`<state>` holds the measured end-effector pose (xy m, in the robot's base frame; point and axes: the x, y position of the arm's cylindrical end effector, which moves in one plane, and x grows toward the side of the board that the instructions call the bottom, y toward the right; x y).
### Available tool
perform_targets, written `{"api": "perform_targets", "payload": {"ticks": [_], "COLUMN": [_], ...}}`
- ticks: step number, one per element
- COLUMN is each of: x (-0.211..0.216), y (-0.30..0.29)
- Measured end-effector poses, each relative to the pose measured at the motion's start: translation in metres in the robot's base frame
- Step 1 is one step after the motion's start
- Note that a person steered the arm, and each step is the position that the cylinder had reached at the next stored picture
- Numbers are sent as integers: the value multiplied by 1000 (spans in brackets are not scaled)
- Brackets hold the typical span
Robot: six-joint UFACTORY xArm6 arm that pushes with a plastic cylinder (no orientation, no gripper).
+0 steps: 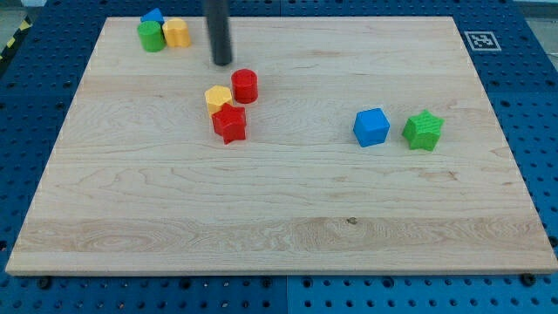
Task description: Push the blue triangle closer to the red star
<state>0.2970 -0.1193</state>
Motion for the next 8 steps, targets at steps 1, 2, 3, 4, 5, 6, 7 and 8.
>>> {"api": "perform_targets", "payload": {"ticks": [1, 2, 3, 4, 5, 6, 7, 8], "x": [-4, -40, -103, -104, -105, -105, -100, -90], "y": [-73, -162, -185, -184, -159, -102, -63, -59]}}
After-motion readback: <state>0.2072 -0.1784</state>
